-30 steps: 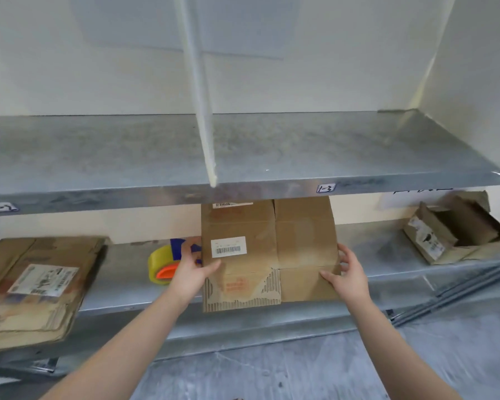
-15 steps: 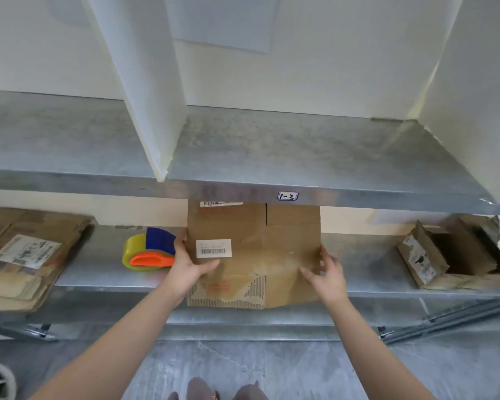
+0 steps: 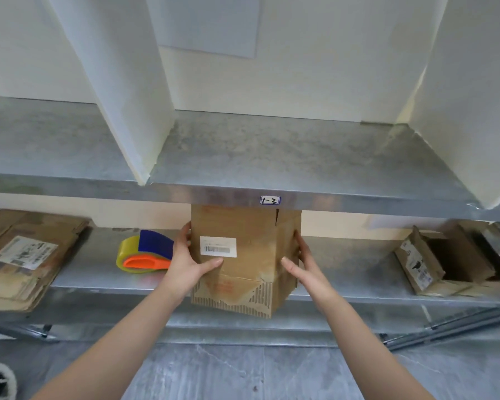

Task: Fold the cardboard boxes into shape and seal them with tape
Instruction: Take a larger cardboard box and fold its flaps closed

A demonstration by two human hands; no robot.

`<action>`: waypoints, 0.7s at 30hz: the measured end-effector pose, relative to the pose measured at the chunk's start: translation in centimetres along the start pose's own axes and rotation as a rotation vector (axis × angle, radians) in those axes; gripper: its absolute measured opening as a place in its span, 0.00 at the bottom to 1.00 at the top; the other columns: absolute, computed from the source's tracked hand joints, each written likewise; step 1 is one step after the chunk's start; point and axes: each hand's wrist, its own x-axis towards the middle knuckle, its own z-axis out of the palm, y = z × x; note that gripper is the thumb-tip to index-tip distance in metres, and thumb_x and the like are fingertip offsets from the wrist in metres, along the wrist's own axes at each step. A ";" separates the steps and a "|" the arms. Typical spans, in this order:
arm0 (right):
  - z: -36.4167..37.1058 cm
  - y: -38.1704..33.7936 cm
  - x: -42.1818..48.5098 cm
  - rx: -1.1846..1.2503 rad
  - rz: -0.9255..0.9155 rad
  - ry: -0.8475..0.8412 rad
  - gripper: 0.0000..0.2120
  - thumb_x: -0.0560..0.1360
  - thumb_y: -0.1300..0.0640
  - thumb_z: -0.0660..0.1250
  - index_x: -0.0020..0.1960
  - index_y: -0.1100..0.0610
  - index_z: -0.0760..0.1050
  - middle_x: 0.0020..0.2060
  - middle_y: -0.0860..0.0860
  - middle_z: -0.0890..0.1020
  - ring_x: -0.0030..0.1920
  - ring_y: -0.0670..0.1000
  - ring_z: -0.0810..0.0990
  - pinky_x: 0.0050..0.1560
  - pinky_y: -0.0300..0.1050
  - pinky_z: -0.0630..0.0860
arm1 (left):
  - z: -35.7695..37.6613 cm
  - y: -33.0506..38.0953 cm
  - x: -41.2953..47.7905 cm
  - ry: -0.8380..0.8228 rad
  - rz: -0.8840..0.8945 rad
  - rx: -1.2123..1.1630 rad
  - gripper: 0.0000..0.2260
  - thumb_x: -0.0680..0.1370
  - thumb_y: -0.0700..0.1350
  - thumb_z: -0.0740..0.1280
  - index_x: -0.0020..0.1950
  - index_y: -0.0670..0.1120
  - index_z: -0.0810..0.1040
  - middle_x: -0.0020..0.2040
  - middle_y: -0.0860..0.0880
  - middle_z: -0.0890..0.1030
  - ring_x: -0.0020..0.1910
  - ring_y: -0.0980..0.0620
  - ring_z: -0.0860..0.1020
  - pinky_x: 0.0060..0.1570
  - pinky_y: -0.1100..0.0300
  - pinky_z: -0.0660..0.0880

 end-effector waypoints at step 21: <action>1.4 -0.4 -1.4 -0.167 -0.192 0.211 0.50 0.65 0.47 0.79 0.76 0.44 0.52 0.71 0.40 0.64 0.70 0.45 0.66 0.68 0.50 0.70 | 0.7 1.5 -3.2 -0.050 0.241 0.069 0.34 0.74 0.43 0.73 0.68 0.69 0.58 0.66 0.68 0.68 0.64 0.66 0.71 0.60 0.60 0.73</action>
